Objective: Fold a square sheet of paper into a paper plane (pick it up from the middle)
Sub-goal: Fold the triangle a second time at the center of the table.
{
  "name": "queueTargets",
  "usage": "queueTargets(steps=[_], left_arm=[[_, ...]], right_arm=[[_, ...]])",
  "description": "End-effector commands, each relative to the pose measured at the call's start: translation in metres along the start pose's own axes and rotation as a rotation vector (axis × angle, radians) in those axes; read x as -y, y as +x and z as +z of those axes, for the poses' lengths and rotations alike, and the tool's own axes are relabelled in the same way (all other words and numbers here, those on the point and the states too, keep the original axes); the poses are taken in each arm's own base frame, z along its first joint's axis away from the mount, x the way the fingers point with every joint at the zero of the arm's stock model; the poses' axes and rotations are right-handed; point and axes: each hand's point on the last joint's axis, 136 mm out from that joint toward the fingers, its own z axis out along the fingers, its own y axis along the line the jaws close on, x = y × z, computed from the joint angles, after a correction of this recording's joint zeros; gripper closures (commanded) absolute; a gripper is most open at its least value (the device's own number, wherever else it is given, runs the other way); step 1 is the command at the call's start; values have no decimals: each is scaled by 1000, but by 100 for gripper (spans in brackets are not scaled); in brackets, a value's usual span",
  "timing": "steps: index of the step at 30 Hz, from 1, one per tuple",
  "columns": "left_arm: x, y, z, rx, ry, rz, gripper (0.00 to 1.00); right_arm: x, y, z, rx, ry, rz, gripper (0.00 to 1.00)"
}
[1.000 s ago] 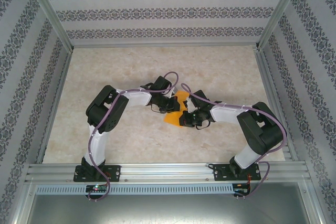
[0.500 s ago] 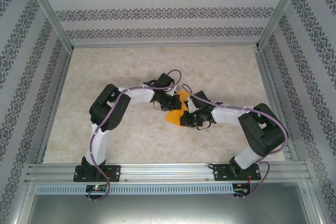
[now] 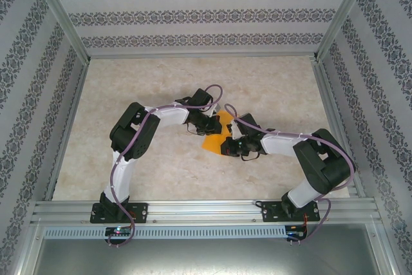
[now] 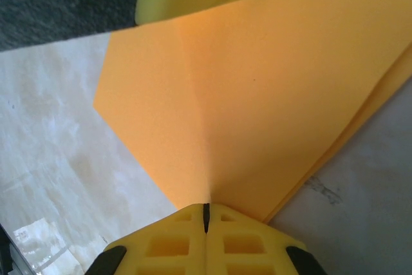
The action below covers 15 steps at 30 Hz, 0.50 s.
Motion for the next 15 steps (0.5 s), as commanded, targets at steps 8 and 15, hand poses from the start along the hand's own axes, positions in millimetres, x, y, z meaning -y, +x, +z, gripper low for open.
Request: queueTargets(steps=[8,15], left_arm=[[-56,-9,2,18,-159,-27,94],[-54,-7,4,6,-147,-22,94]], right_arm=[[19,54,-4,-135,20,122,98],[-4,26,-17,-55,-87,125,98]])
